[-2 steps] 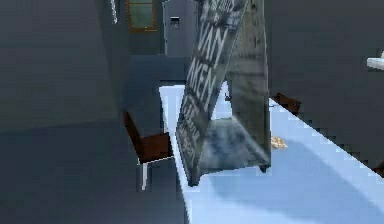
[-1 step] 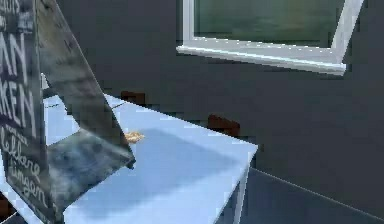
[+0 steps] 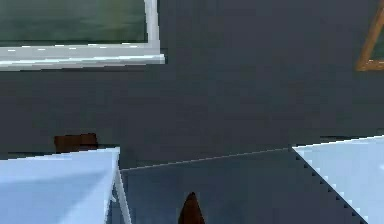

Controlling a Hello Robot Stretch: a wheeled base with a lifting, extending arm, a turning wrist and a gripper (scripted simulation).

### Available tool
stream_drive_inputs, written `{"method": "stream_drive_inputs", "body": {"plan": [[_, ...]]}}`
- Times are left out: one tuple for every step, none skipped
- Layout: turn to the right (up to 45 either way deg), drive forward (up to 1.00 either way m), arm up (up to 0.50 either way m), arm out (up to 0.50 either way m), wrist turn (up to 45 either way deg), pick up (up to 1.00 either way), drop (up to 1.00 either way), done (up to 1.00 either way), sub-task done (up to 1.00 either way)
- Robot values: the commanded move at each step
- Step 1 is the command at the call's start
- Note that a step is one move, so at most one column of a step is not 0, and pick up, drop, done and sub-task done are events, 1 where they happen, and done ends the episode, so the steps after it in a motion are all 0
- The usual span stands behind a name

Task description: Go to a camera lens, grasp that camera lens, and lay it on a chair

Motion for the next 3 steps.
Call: {"method": "stream_drive_inputs", "body": {"plan": [[45.0,0.00,0.00,0.00,0.0,0.00,0.00,0.00,0.00],[12.0,0.00,0.00,0.00,0.0,0.00,0.00,0.00,0.00],[-45.0,0.00,0.00,0.00,0.0,0.00,0.00,0.00,0.00]]}}
